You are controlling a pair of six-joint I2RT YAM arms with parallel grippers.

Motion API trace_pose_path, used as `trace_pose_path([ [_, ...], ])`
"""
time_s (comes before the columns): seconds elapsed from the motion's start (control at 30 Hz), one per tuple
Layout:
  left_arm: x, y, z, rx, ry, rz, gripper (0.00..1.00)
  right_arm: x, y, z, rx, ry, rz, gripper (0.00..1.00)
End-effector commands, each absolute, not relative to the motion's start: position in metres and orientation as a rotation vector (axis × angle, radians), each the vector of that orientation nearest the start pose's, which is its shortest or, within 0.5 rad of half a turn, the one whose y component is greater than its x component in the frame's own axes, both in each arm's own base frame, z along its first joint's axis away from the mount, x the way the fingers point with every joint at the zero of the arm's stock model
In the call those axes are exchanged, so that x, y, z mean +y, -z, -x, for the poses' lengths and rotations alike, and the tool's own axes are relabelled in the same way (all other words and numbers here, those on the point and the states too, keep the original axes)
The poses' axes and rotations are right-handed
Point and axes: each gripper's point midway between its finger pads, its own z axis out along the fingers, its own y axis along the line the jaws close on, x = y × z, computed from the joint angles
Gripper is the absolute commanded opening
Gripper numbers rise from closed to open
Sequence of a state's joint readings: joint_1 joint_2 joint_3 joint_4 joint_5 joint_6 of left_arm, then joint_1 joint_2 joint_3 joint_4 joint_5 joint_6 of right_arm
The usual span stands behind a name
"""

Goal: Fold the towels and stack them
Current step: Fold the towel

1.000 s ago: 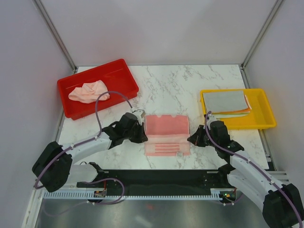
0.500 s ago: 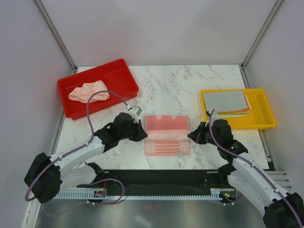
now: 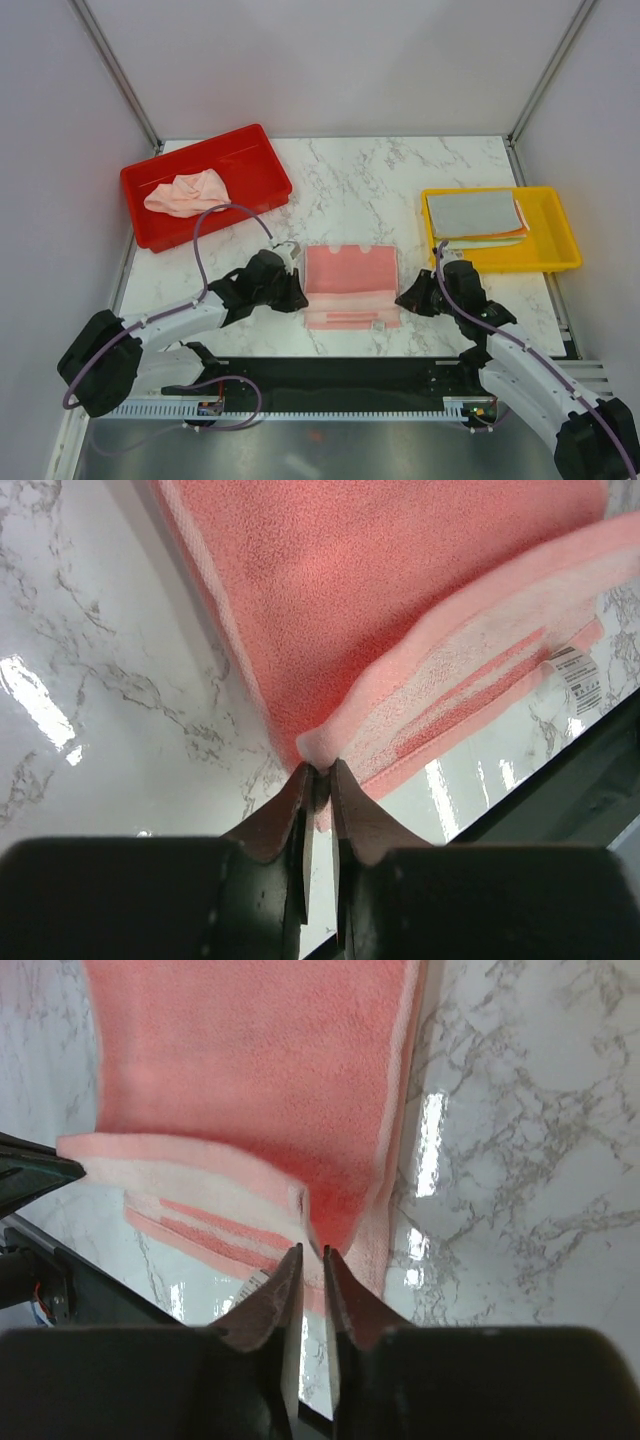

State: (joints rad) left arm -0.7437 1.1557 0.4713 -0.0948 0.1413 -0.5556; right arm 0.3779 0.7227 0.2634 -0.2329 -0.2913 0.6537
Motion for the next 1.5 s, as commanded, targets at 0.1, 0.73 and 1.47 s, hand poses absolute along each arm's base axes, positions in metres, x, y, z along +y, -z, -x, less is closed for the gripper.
trace_pose_path([
  [0.1,-0.230,-0.056,-0.173,2.451,0.814,-0.294,0.36,0.142,-0.065,-0.180,2.404,-0.782,-0.238,0.36],
  [0.73,-0.256,-0.068,-0.224,2.652,0.620,-0.255,0.61,0.161,-0.081,-0.246,2.610,-0.606,0.048,0.52],
  [1.47,-0.278,-0.061,-0.159,2.723,1.030,-0.408,0.40,0.164,-0.076,-0.231,2.574,-0.673,0.043,0.41],
])
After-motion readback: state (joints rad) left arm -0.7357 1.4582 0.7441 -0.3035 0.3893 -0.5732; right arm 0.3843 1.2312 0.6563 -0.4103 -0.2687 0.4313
